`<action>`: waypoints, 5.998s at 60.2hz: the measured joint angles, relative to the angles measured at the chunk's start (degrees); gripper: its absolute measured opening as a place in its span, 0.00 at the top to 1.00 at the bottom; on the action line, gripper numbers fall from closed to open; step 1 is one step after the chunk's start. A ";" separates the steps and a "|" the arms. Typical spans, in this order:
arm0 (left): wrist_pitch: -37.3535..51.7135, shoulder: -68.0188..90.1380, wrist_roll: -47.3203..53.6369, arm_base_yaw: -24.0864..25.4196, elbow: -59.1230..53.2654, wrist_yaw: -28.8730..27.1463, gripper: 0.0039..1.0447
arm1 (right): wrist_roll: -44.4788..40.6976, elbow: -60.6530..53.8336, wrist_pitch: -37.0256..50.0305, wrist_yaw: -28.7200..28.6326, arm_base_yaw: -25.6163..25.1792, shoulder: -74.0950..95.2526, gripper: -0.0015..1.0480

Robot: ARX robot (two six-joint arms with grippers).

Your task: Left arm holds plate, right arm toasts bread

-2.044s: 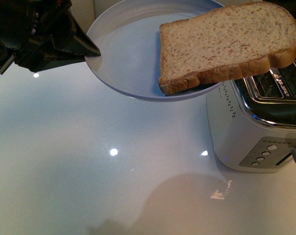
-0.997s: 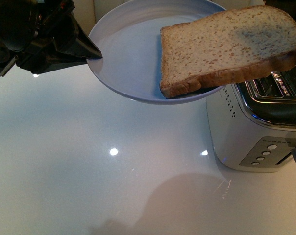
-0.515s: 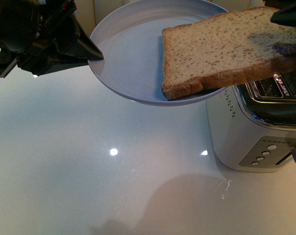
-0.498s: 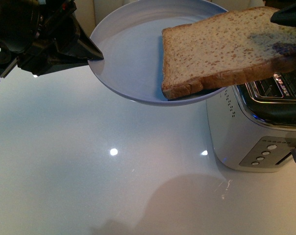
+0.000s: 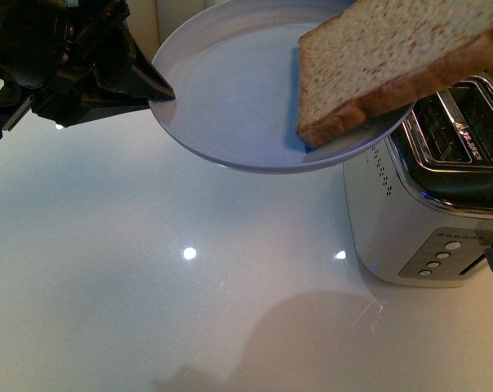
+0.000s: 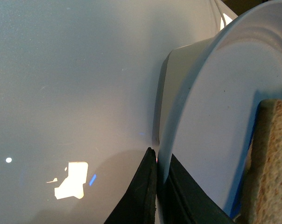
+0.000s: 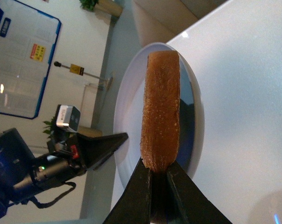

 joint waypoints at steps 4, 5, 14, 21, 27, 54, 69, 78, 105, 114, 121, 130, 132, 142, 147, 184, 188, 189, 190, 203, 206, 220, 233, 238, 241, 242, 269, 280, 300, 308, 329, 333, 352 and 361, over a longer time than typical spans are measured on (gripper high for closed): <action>0.02 0.00 -0.02 -0.07 0.00 -0.02 0.97 | -0.26 1.22 -1.07 -0.31 -1.01 -1.25 0.97; 0.02 0.00 -0.02 -0.07 0.00 -0.02 0.97 | -0.70 1.92 -1.73 -0.28 -1.53 -1.81 0.97; 0.02 0.00 0.00 -0.17 0.00 -0.13 0.97 | -5.33 8.09 -6.84 1.07 -5.16 -4.70 0.97; 0.02 0.00 0.00 -0.22 0.00 -0.22 0.97 | -11.91 14.36 -12.20 4.28 -7.89 -5.46 0.97; 0.02 0.00 -0.02 -0.46 0.00 -0.24 0.97 | -21.11 20.37 -17.29 9.42 -9.31 -4.98 0.97; 0.09 0.00 0.00 -0.92 0.00 -0.61 0.97 | -49.05 30.21 -30.73 20.11 -6.34 7.69 0.97; 0.35 0.00 0.00 -1.18 -0.15 -0.59 0.97 | -49.46 30.21 -33.66 22.40 -5.92 10.08 0.97; 0.35 0.00 0.00 -1.20 -0.35 -0.59 0.97 | -47.01 29.46 -35.10 22.18 -5.14 10.40 0.97; 0.35 0.00 0.00 -1.18 -0.52 -0.59 0.97 | -44.94 24.74 -35.50 24.98 -1.33 10.43 0.97; 0.35 0.00 0.00 -1.18 -0.57 -0.57 0.97 | -44.96 24.61 -34.49 25.88 -1.09 11.13 0.97; 0.35 0.00 0.02 -1.18 -0.59 -0.57 0.97 | -44.94 24.61 -34.18 26.67 -1.11 12.41 0.97; 0.35 0.00 0.02 -1.18 -0.59 -0.48 0.97 | -44.94 24.61 -33.66 26.91 -1.14 13.84 0.97; 0.35 0.00 0.02 -1.18 -0.59 -0.46 0.97 | -44.94 24.61 -33.35 27.02 -1.14 14.05 0.97; 0.35 0.00 0.02 -1.18 -0.59 -0.42 0.97 | -44.70 24.61 -32.26 27.32 -1.14 15.02 0.97; 0.35 0.00 0.02 -1.18 -0.59 -0.42 0.97 | -44.68 24.61 -32.09 27.58 -1.14 15.61 0.97; 0.35 0.00 0.02 -1.18 -0.59 -0.24 0.97 | -44.59 24.46 -30.23 26.34 -1.11 19.50 0.97; 0.35 0.00 0.02 -1.18 -0.59 -0.24 0.97 | -44.57 23.76 -29.51 25.75 -1.05 19.54 0.97; 0.35 0.00 0.02 -1.18 -0.59 -0.24 0.97 | -44.59 23.63 -29.44 25.59 -1.05 19.54 0.97; 0.35 0.00 0.02 -1.18 -0.59 -0.24 0.97 | -44.59 23.52 -29.38 25.46 -1.05 19.54 0.97; 0.35 0.00 0.04 -1.18 -0.59 -0.22 0.97 | -44.59 21.68 -28.15 25.11 -1.03 20.02 0.97; 0.35 0.00 0.04 -1.18 -0.59 -0.22 0.97 | -44.59 21.11 -27.85 25.14 -1.01 20.33 0.97; 0.35 0.00 0.04 -1.18 -0.59 -0.22 0.97 | -44.63 19.21 -26.45 24.81 -0.50 20.61 0.82; 0.35 0.00 0.04 -1.18 -0.59 -0.22 0.97 | -44.30 17.62 -25.75 24.20 -0.39 20.61 0.55; 0.35 0.00 0.04 -1.18 -0.59 -0.22 0.97 | -44.24 17.07 -24.52 24.20 -0.50 20.39 0.43; 0.35 0.00 0.04 -1.18 -0.59 -0.22 0.97 | -44.26 16.79 -24.00 24.24 -0.61 20.00 0.36; 0.35 0.00 0.04 -1.20 -0.59 -0.22 0.97 | -44.26 16.52 -23.47 24.37 -0.70 19.61 0.32; 0.59 0.04 0.04 -1.29 -0.76 -0.35 0.97 | -39.43 9.42 -12.22 26.82 -5.95 -0.77 0.09; 0.85 0.04 0.04 -1.36 -1.33 -0.63 0.97 | -39.12 8.04 -11.65 27.10 -7.26 -5.57 0.09; 0.94 0.04 0.13 -1.73 -2.01 -1.64 0.97 | -45.57 -8.61 13.55 32.26 -5.35 -11.43 0.52; 0.94 0.04 0.28 -1.73 -2.25 -1.73 0.97 | -46.27 -14.05 14.43 32.30 -5.33 -15.08 0.75; 0.94 0.04 0.66 -1.73 -2.47 -1.73 0.97 | -46.62 -21.90 13.38 32.33 -5.33 -24.26 0.98; 0.96 0.04 0.68 -1.73 -2.49 -1.73 0.97 | -46.62 -23.04 12.55 32.37 -5.33 -26.25 0.98; 1.01 0.04 0.81 -1.73 -2.64 -1.88 0.97 | -46.64 -26.51 7.39 32.39 -5.33 -34.86 0.98; 1.01 0.04 1.01 -1.70 -2.64 -1.88 0.97 | -46.64 -27.61 4.61 32.39 -5.33 -38.73 0.98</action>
